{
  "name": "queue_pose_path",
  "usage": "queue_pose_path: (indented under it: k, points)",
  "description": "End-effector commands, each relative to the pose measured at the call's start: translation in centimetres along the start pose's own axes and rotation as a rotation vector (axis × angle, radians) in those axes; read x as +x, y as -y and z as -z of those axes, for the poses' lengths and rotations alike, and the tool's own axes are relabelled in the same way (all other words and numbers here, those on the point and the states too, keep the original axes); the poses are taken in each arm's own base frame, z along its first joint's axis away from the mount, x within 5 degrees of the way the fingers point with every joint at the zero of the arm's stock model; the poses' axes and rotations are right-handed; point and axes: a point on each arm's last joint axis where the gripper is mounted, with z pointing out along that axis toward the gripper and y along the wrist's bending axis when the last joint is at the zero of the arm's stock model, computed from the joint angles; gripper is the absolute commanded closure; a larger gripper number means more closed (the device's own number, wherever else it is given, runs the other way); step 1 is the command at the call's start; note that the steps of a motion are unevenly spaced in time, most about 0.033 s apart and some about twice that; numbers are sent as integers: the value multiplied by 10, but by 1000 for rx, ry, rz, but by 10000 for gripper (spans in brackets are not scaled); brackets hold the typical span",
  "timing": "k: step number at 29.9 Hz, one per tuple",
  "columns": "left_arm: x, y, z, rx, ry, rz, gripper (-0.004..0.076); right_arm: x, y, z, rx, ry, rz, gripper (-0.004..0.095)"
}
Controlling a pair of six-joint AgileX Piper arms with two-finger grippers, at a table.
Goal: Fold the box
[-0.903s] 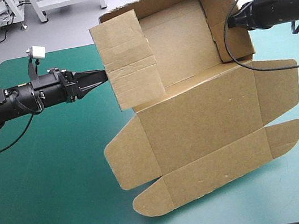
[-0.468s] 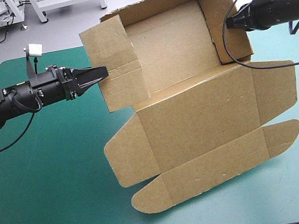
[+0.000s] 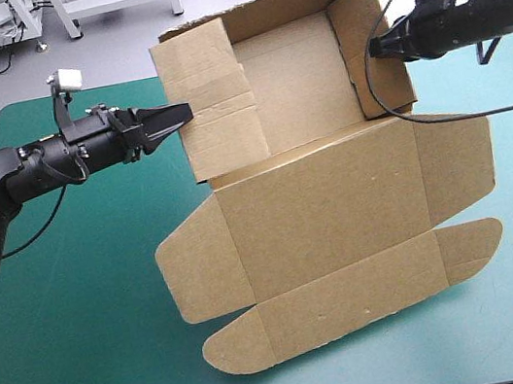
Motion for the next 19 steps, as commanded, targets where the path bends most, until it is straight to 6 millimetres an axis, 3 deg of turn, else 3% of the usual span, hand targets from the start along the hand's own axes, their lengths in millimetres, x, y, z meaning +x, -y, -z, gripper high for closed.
queue_pose_path:
  k: [1, 8, 19]
  points:
    - [-8, 28, -3, 16, 70, -28, 272, -12, -31, 16, -31, 128, 20, 920]
    - [-5, 19, -10, -147, 66, -55, 272, -11, -53, 7, -32, 124, 25, 918]
    - [-12, 9, -1, -374, 63, -86, 279, -9, -75, -3, 31, 129, 55, 917]
